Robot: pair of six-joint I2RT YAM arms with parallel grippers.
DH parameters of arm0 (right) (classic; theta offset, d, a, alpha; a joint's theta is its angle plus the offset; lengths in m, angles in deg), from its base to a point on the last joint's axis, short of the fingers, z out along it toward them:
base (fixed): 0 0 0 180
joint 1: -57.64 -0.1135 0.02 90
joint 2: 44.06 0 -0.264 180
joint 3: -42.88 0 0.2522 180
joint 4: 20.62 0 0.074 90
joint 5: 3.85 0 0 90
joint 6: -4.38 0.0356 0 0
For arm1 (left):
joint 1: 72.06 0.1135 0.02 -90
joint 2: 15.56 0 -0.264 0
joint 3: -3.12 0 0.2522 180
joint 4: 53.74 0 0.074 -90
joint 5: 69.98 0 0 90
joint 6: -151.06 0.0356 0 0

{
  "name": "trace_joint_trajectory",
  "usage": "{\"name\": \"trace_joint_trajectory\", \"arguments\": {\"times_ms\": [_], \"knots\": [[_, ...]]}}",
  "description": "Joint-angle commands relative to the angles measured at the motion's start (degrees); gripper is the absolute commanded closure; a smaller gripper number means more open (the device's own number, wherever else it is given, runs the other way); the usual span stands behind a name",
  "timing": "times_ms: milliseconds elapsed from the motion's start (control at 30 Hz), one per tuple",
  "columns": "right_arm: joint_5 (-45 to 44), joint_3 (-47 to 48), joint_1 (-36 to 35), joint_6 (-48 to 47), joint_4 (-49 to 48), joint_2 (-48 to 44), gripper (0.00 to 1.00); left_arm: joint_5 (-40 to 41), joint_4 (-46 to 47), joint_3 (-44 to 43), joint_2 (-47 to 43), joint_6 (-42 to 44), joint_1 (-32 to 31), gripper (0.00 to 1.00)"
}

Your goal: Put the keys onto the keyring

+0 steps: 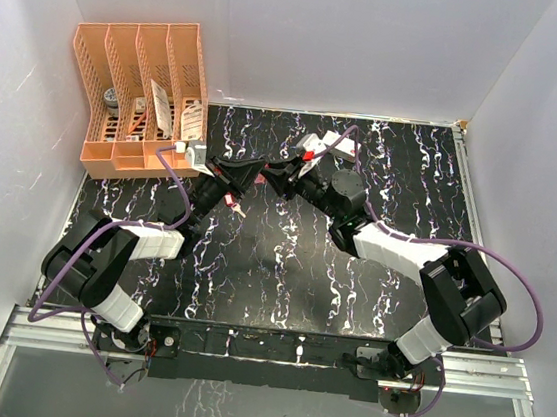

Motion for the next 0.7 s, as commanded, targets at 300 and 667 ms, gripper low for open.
{"name": "trace_joint_trajectory", "arguments": {"times_ms": [300,667], "knots": [[-1.44,-0.43,0.04,-1.61,-5.11,-1.60,0.87,0.53,10.89,0.43,0.37,-0.41,-0.62,0.79],[-4.13,-3.76,0.09,-2.68,0.57,-5.58,0.88,1.72,10.89,1.59,-1.60,1.39,-0.60,0.24]]}}
